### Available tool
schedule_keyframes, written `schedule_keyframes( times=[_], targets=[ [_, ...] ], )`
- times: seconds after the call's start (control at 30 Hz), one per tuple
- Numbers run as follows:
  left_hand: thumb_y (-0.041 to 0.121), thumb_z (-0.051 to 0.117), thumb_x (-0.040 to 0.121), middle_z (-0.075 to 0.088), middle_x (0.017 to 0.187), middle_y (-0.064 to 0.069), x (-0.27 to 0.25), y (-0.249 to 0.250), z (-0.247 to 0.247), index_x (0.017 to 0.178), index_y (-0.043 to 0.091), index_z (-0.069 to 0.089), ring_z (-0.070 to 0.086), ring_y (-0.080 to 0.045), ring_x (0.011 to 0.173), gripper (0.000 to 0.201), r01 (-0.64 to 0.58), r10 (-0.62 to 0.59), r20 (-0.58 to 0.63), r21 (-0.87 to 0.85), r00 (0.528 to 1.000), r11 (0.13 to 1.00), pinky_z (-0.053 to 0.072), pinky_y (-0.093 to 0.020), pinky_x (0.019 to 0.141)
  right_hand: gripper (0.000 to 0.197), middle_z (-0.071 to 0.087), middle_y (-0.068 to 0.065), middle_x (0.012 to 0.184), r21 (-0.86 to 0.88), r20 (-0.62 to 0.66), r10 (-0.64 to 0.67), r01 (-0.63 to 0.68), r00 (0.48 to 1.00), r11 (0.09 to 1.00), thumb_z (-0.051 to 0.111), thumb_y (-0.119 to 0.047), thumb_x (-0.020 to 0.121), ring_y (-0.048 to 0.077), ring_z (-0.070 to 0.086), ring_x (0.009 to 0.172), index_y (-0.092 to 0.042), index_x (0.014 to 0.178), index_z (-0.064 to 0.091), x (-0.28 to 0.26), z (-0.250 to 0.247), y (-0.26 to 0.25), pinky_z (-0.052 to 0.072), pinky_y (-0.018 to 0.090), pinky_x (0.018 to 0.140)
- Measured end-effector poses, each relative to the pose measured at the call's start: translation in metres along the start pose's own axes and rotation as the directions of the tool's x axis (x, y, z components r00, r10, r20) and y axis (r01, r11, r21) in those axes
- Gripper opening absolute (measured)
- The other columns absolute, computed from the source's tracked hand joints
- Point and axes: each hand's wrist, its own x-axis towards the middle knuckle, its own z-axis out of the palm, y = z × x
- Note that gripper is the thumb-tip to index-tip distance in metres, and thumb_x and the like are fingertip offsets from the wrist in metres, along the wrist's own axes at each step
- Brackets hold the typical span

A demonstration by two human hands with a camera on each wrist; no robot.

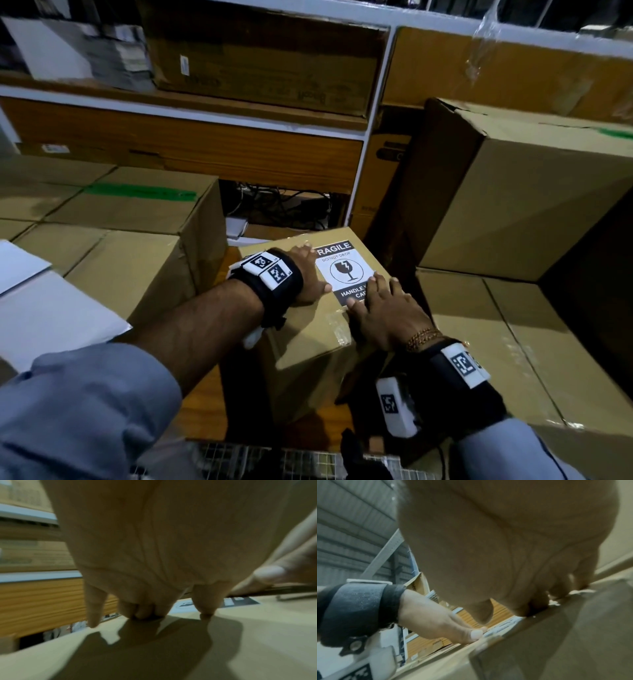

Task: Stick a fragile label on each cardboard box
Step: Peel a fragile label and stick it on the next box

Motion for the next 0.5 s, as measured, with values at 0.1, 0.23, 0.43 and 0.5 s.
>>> schedule_keyframes(
  times=[0.1, 0.23, 0.43, 0.5],
  targets=[
    [0.071, 0.038, 0.098, 0.000, 0.172, -0.008, -0.004, 0.001, -0.005, 0.164, 0.009, 0.004, 0.013, -0.028, 0.157, 0.096, 0.046, -0.047, 0.005, 0.065, 0.999, 0.997, 0.019, -0.054, 0.122, 0.095, -0.002, 0.013, 0.173, 0.025, -0.048, 0.079, -0.078, 0.996, 0.997, 0.010, -0.075, 0.099, 0.035, -0.004, 0.159, -0.007, 0.165, 0.000, -0.002, 0.001, -0.005, 0.010, 0.051, 0.128],
    [0.062, 0.042, 0.100, 0.006, 0.172, -0.006, -0.008, 0.007, -0.013, 0.164, 0.014, 0.012, 0.021, -0.029, 0.154, 0.085, -0.046, 0.049, -0.030, 0.090, 0.998, 0.995, 0.029, -0.056, 0.118, 0.093, -0.002, 0.011, 0.174, -0.112, -0.111, -0.053, 0.040, 0.992, 0.993, -0.003, -0.074, 0.096, 0.038, -0.007, 0.159, -0.013, 0.166, 0.004, -0.006, 0.011, -0.013, 0.009, 0.054, 0.128],
    [0.056, 0.032, 0.107, 0.001, 0.173, 0.005, -0.006, 0.001, -0.015, 0.165, 0.025, 0.004, 0.012, -0.021, 0.157, 0.071, -0.170, 0.162, 0.064, 0.163, 0.985, 0.972, 0.027, -0.060, 0.116, 0.077, -0.008, -0.001, 0.174, -0.086, -0.050, -0.015, 0.011, 0.999, 0.996, 0.009, -0.063, 0.105, 0.032, -0.007, 0.160, -0.018, 0.166, -0.004, -0.016, 0.007, -0.005, 0.009, 0.052, 0.128],
    [0.059, 0.033, 0.106, 0.004, 0.173, 0.004, -0.006, -0.001, -0.015, 0.165, 0.020, 0.006, 0.014, -0.019, 0.157, 0.076, -0.143, 0.137, 0.050, 0.168, 0.989, 0.975, 0.027, -0.060, 0.116, 0.079, -0.010, -0.002, 0.174, -0.062, -0.024, 0.046, -0.047, 0.999, 0.997, 0.007, -0.066, 0.103, 0.033, -0.009, 0.159, -0.019, 0.166, -0.006, -0.017, 0.005, -0.005, 0.009, 0.053, 0.128]
  ],
)
